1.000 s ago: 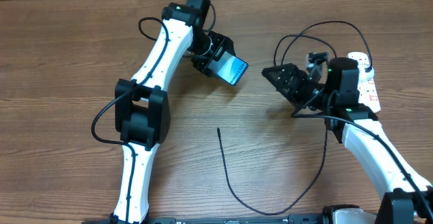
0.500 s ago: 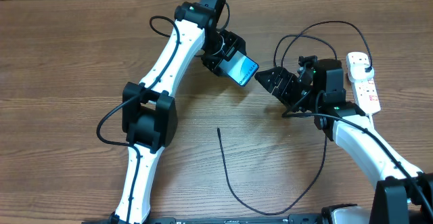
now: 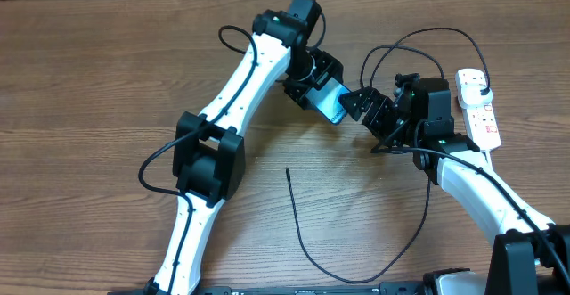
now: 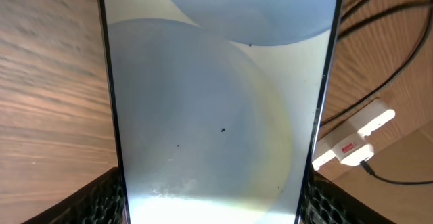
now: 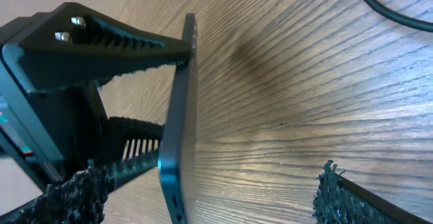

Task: Plug charger to phone and switch on socket
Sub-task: 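Close the right gripper on the phone's edge beside the left gripper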

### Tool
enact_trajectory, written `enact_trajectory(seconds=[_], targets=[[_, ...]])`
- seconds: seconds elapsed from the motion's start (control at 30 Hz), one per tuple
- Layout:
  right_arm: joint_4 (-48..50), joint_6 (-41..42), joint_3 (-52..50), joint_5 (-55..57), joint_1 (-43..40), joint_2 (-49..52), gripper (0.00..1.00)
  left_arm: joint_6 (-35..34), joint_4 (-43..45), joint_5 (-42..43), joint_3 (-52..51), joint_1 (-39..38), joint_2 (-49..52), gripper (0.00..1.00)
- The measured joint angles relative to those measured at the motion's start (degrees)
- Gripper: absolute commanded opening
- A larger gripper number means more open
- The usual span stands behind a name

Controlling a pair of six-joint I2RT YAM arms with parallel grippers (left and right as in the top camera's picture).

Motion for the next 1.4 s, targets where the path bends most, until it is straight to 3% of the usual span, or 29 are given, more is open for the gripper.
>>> enact_trajectory(seconds=[0.5, 0.53, 0.67, 1.0, 1.4], targets=[[-0.1, 0.0, 0.0, 2.6, 0.0, 0.0, 1.00, -6.4, 0.0, 0.9, 0.0, -4.0, 0.0, 0.04], [-0.1, 0.0, 0.0, 2.8, 0.0, 0.0, 0.98, -6.6, 0.0, 1.1, 0.0, -4.1, 0.0, 0.04], [-0.5, 0.2, 0.0, 3.3, 0.0, 0.0, 0.75, -7.4, 0.0, 1.8, 0.0, -4.4, 0.0, 0.04], [-0.9, 0.2, 0.1, 3.8, 0.0, 0.0, 0.47, -8.8, 0.0, 2.0, 0.0, -4.4, 0.0, 0.04], [-2.4, -0.1, 0.1, 4.8, 0.4, 0.0, 0.42, -9.0, 0.0, 2.2, 0.0, -4.4, 0.0, 0.04]])
